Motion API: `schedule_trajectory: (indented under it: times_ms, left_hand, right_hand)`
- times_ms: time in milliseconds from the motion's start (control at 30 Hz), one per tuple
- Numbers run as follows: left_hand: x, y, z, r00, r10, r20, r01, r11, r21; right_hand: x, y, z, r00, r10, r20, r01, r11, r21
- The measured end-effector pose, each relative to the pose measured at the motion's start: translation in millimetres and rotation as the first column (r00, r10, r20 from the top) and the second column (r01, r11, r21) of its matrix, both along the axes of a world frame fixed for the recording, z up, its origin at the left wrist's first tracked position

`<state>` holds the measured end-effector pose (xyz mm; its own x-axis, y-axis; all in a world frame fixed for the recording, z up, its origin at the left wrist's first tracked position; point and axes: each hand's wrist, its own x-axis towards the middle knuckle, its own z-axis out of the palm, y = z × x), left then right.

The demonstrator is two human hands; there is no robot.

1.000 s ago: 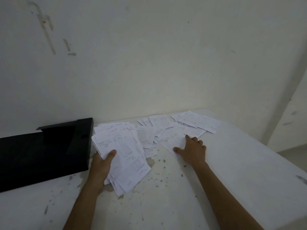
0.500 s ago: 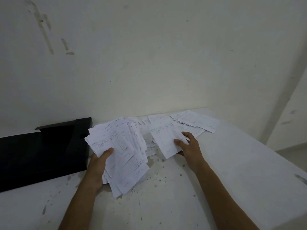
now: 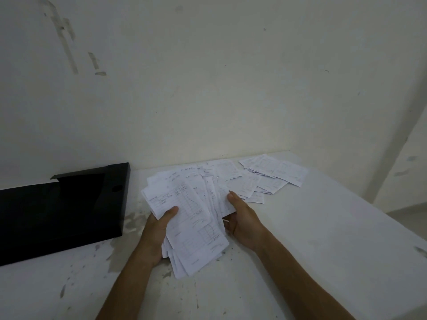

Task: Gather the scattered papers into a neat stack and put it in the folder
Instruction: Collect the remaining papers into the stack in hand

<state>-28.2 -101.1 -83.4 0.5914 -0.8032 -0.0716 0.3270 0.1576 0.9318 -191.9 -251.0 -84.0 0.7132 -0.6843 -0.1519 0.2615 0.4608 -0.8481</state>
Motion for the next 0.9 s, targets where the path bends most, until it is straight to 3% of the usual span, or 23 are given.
schedule_trajectory:
  times_ms: [200, 300, 400, 500, 700, 800, 833, 900]
  left_hand:
    - [2, -2, -1, 0.999, -0.016, -0.044, 0.017, 1.0, 0.021]
    - [-1, -8, 3, 1.0, 0.002, -0.019, -0.001, 0.998, 0.063]
    - [-10, -19, 12, 0.989, 0.051, 0.139, -0.064, 0.994, 0.089]
    - [-15, -32, 17, 0.96, -0.004, 0.28, -0.021, 0.996, 0.084]
    - [-17, -66, 28, 0.908, -0.077, 0.413, 0.025, 0.991, 0.132]
    - [8, -76, 21, 0.781, 0.063, 0.621, -0.259, 0.938, 0.231]
    - [20, -77, 15, 0.677, 0.084, 0.732, -0.397, 0.878, 0.267]
    - [36, -80, 0, 0.492, -0.058, 0.869, -0.57, 0.733, 0.371]
  right_hand:
    - [3, -2, -4, 0.997, -0.006, -0.074, 0.004, 1.0, -0.031]
    - [4, 2, -1, 0.998, 0.065, -0.026, -0.066, 0.997, -0.051]
    - [0, 11, 14, 0.985, 0.105, -0.14, -0.143, 0.942, -0.304]
    - [-6, 5, 25, 0.982, 0.004, -0.189, -0.091, 0.886, -0.454]
    - [-10, -25, 16, 0.995, -0.028, -0.097, -0.003, 0.952, -0.307]
    - [-22, -54, 13, 0.983, -0.176, -0.059, 0.157, 0.959, -0.235]
    - [-27, -64, 14, 0.972, -0.229, -0.057, 0.212, 0.953, -0.218]
    - [-37, -82, 10, 0.95, -0.308, -0.053, 0.294, 0.937, -0.187]
